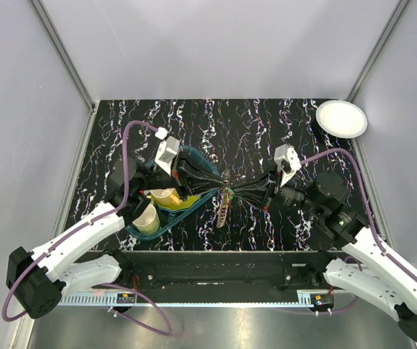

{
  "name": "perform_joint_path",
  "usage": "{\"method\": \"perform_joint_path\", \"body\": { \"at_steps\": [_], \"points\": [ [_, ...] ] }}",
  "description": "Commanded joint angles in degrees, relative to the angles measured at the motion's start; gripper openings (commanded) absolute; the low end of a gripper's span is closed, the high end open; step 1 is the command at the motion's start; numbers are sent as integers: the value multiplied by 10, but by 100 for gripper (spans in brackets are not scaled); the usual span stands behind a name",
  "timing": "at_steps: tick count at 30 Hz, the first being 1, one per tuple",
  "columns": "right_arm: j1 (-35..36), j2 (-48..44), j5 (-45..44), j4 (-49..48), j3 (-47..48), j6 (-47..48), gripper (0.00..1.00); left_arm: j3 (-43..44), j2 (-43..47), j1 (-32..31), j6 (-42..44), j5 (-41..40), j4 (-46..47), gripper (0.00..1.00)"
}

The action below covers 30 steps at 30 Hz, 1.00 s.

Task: Remove the keys from the keyring

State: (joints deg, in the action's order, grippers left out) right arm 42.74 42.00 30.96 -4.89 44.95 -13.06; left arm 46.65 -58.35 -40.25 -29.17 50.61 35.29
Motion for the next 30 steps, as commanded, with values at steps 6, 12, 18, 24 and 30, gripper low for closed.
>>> {"method": "perform_joint_path", "body": {
  "at_steps": [6,12,18,24,30],
  "points": [
    [-1,-32,-36,-10,39,-21,24,7,6,3,20,8,48,0],
    [0,-4,-19,-36,57,-46,25,9,-2,3,10,10,57,0],
    [0,23,-9,-67,70,-55,24,8,-1,2,11,12,52,0],
    [0,48,-8,-76,67,-52,19,8,-1,3,12,10,53,0],
    [0,41,-19,-65,37,-45,13,11,6,3,23,-4,38,0]
  ]
}}
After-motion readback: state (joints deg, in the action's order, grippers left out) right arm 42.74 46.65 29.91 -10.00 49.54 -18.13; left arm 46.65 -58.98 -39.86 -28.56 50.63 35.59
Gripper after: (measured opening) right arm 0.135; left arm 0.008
